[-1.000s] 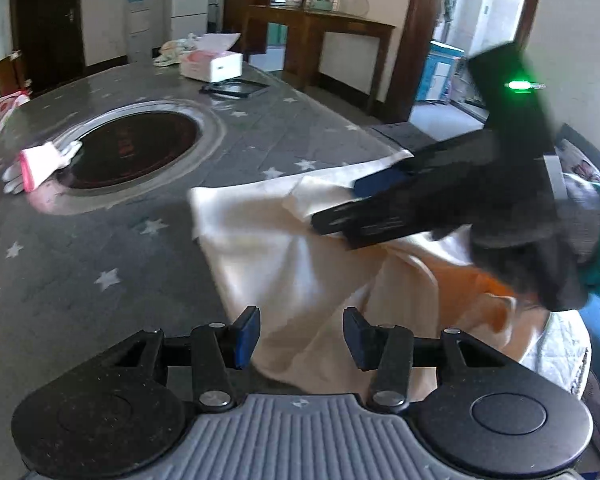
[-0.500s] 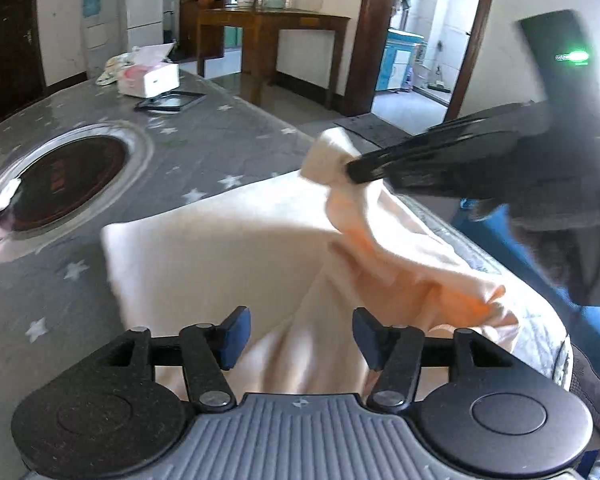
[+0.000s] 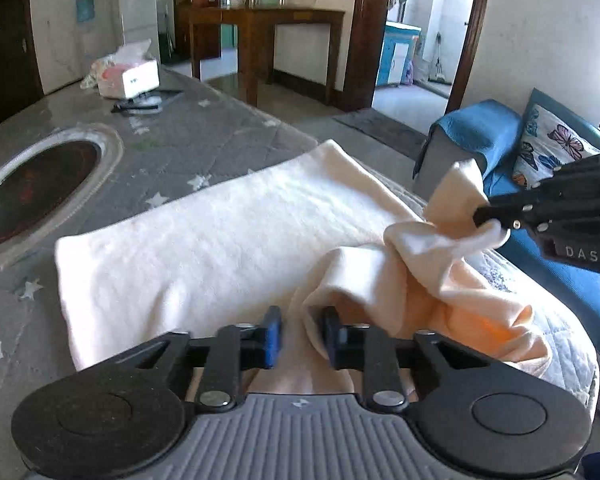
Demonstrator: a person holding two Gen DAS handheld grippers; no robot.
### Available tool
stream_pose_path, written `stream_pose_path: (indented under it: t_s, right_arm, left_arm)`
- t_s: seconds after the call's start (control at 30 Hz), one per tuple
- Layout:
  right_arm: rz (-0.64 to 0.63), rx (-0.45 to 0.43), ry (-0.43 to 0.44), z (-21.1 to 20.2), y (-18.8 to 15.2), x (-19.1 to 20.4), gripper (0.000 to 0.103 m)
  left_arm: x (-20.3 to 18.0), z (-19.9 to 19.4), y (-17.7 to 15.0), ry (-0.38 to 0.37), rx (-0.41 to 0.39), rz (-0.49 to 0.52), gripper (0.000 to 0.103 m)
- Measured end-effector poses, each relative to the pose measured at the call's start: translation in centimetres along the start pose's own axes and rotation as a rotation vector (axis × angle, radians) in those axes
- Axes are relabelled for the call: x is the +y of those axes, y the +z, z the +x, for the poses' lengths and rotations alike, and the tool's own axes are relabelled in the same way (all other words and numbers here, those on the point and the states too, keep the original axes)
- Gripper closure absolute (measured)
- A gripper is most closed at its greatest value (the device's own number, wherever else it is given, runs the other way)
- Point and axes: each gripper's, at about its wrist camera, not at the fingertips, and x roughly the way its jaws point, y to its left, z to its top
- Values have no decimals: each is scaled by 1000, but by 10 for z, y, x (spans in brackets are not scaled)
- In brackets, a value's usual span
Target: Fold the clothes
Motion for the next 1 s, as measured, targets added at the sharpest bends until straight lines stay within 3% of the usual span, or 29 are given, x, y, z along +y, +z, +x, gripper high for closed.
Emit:
stream_pose_path:
  t_s: [0.1, 0.17, 0.23, 0.43, 0.6, 1.0]
  right_arm:
    - [10, -33, -3, -9, 1, 1, 90]
    - [12, -60, -6, -15, 3, 3, 76]
    - [8, -81, 2, -21, 6, 6, 70]
    - [-32, -86, 67, -22, 9, 30, 66]
    - [-61, -78, 110, -21, 8, 48, 66]
    - [-108, -14, 194, -23, 0, 71, 58]
  left_arm:
    - [2, -4, -1, 21, -23, -8, 90]
    - [11, -18, -2, 61, -53, -31, 91]
    - [25, -32, -4, 94, -77, -75, 91]
    - [75, -88, -25, 236, -144, -217, 91]
    - [112, -129, -59, 338, -155, -324, 92]
    - [164, -183, -152, 518, -79, -499, 94]
